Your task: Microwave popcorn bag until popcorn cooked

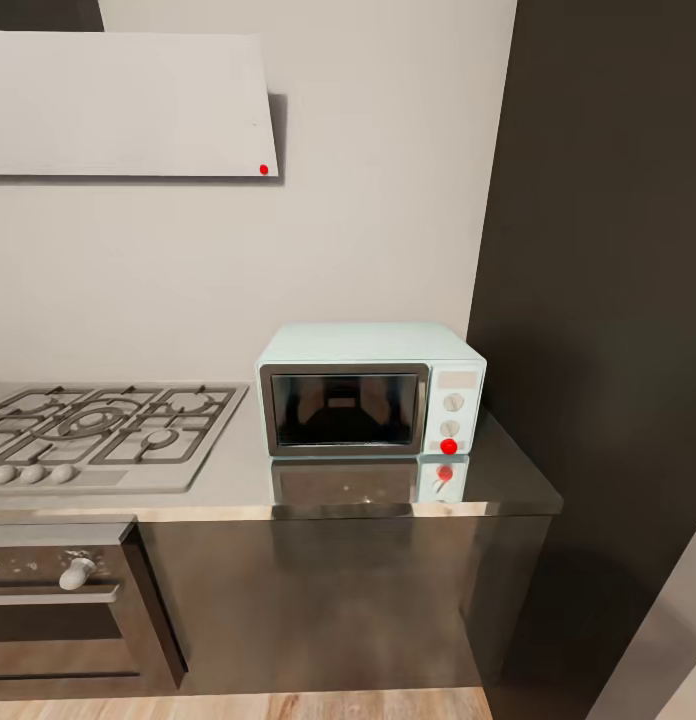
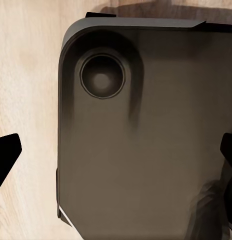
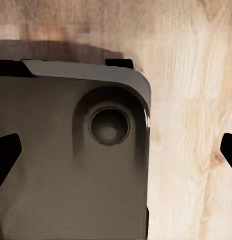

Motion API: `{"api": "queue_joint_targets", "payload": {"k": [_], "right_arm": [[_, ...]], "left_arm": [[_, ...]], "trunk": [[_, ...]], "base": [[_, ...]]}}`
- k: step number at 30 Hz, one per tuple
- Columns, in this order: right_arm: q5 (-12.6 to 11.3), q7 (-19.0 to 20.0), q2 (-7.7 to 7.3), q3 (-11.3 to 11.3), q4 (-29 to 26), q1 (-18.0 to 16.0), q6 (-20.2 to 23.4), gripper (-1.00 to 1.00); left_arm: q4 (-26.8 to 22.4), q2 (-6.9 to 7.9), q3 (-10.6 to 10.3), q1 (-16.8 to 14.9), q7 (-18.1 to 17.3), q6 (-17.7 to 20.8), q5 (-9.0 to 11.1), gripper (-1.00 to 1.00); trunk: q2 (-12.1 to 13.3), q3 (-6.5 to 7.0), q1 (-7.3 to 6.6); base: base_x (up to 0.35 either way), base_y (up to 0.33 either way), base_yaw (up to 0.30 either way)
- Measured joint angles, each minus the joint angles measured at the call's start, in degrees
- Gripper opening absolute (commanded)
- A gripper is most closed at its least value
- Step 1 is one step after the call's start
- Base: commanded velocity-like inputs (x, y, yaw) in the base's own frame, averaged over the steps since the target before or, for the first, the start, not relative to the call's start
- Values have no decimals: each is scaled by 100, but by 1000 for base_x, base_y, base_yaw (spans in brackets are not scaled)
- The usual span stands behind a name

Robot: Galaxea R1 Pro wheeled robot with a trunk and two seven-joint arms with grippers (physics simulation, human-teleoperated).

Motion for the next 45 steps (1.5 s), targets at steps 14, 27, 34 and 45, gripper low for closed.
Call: {"api": "queue_joint_targets", "payload": {"k": [14,27,34,45], "right_arm": [[-40,13,84,142,-5688,3,3401,100],[-25,0,297,149,-8382,-899,5729,100],[-71,-8,390,141,-8413,-2224,6407,100],[-66,-85,463,120,-8410,-3664,6407,100]], "left_arm": [[-1,0,4,0,0,0,7,100],[0,5,4,0,0,0,8,100],[-8,9,5,0,0,1,8,100],[-10,9,5,0,0,1,8,100]], "trunk": [[0,-1,0],[1,1,0],[1,0,0],[1,0,0]], "base": [[0,0,0],[0,0,0],[0,0,0],[0,0,0]]}}
